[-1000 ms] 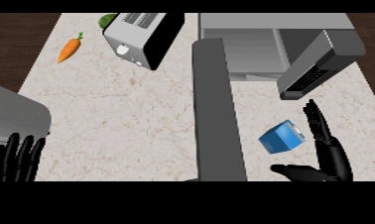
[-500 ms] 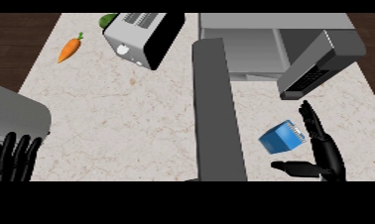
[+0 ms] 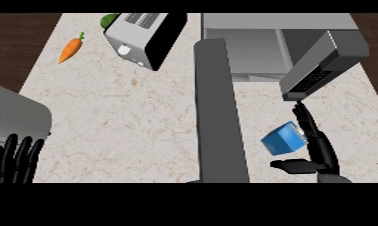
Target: Pick up the milk, place it into the microwave and close the microwave
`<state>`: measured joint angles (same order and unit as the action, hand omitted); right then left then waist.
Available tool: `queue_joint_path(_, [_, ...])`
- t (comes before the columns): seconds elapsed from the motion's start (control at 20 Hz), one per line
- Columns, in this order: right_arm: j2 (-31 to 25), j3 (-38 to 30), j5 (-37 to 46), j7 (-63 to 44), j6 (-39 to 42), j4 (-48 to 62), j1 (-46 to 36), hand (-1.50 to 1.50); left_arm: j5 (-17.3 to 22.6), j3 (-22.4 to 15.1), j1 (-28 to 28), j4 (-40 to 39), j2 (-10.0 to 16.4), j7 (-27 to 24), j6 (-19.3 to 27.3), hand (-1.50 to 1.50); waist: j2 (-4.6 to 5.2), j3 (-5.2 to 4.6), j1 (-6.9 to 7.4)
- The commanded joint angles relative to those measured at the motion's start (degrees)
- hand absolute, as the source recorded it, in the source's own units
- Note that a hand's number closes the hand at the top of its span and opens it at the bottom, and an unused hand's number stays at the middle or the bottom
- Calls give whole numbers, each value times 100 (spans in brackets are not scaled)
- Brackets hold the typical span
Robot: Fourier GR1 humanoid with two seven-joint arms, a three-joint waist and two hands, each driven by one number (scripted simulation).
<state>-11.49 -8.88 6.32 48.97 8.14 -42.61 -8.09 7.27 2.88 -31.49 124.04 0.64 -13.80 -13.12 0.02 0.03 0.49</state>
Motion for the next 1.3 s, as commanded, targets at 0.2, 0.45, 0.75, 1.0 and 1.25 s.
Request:
queue_joint_path(0.2, [36,-308,-39,953,-142,1455,-771,-150,103,82,-25,318,-10,386,12,-150,5,3,15])
queue_joint_path(0.45, [123,-258,-389,609,501,878,-536,150,245,336,-156,-59,26,-96,-232,-150,-8,-3,-8])
queue_joint_path(0.75, [262,-265,-676,908,990,980,-532,150,299,373,-102,-386,71,-320,-326,-150,-9,-3,-8])
queue_joint_path(1.0, [376,-128,-932,360,1296,565,-670,150,60,282,68,-213,27,-11,-154,-150,-13,-4,-31])
queue_joint_path(1.25, [85,-306,-1248,650,1689,898,-732,150,59,248,-120,-346,-56,-380,-333,-150,4,2,25])
